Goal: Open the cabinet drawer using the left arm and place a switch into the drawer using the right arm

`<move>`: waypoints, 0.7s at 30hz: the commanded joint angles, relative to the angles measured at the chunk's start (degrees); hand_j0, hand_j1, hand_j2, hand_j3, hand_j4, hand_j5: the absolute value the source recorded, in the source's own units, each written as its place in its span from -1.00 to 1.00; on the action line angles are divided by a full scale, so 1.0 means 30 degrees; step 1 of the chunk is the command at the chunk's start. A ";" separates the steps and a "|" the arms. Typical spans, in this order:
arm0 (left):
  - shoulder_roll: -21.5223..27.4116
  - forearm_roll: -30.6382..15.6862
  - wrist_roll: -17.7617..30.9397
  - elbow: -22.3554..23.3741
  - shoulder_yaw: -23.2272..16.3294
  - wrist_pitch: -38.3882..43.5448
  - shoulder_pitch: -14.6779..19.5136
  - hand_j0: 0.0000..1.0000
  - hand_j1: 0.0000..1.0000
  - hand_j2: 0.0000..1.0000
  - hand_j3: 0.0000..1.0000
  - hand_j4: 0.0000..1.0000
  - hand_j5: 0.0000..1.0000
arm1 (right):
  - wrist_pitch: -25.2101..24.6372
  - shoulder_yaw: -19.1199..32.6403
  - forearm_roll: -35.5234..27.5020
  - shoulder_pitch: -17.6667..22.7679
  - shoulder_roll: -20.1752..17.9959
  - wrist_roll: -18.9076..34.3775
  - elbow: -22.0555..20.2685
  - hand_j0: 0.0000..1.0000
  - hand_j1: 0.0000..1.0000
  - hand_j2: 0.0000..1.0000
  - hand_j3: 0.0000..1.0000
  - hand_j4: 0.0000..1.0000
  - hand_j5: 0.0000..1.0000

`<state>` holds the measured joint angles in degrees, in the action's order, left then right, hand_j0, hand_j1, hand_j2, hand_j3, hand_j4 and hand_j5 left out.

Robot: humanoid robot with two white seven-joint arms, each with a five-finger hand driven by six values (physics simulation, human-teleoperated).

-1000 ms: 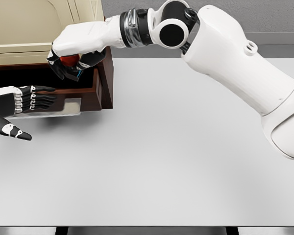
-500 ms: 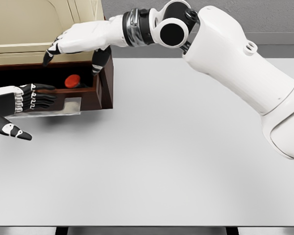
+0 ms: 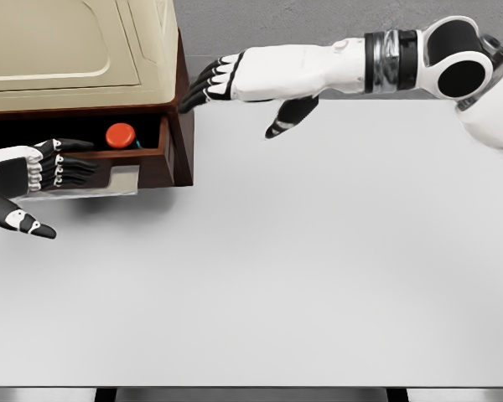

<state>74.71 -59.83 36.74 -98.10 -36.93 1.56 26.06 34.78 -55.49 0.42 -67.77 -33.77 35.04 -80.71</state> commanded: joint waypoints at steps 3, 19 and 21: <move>-0.1409 -0.1708 -0.0578 -0.1080 -0.2455 0.0008 -0.1041 1.00 1.00 1.00 1.00 1.00 1.00 | 0.0075 0.2823 -0.0433 0.1259 -0.4124 -0.0014 -0.0021 1.00 1.00 1.00 1.00 1.00 1.00; 0.0027 -0.5019 -0.0578 -0.1109 -0.2426 0.0008 0.1742 1.00 1.00 1.00 1.00 1.00 1.00 | 0.0075 0.3293 -0.0345 0.3839 -0.5122 -0.0014 0.1122 1.00 1.00 1.00 1.00 1.00 1.00; 0.0027 -0.5019 -0.0578 -0.1109 -0.2426 0.0008 0.1742 1.00 1.00 1.00 1.00 1.00 1.00 | 0.0075 0.3205 -0.0345 0.3868 -0.5063 -0.0014 0.1151 1.00 1.00 1.00 1.00 1.00 1.00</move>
<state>75.89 -60.44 37.57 -98.73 -42.89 1.29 31.30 35.17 -45.72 -0.24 -56.16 -49.07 35.03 -77.27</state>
